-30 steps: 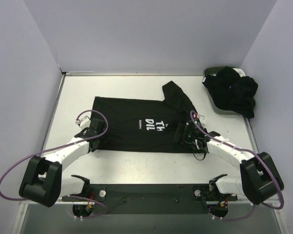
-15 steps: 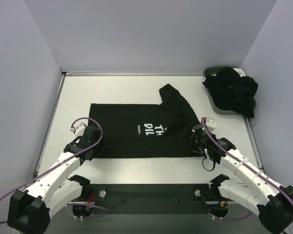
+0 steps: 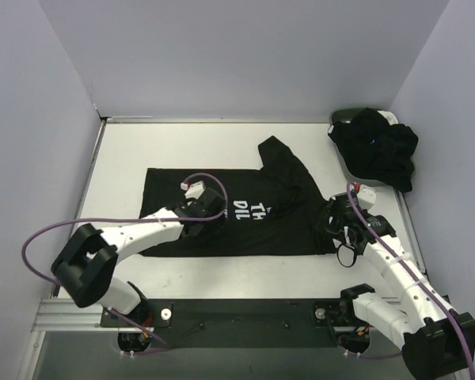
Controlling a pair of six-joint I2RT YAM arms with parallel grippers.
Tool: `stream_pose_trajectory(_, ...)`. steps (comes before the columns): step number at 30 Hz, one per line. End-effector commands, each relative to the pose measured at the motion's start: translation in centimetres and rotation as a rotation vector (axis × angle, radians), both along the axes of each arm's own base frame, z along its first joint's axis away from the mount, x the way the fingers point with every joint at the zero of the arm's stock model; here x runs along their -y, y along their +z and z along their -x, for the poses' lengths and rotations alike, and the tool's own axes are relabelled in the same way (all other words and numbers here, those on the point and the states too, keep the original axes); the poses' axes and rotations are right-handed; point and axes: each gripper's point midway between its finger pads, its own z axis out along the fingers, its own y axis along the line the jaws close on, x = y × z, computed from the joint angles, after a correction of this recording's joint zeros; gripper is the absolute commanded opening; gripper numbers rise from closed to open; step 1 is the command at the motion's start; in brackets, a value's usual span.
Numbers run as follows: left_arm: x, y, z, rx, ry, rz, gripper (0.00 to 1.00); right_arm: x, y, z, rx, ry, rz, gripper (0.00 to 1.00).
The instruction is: Fold and stack the t-shirts
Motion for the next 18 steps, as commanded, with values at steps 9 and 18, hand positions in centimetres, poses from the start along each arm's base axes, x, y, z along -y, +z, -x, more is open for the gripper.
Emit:
stream_pose_trajectory(9, 8.1, 0.0, -2.7, 0.033, -0.093, 0.116, 0.79, 0.3, -3.0, 3.7, -0.192, -0.031, -0.051, 0.35)
stream_pose_trajectory(18, 9.8, -1.6, -3.5, -0.008, -0.117, 0.145, 0.79, 1.2, -5.0, 5.4, -0.281, -0.190, -0.119, 0.41)
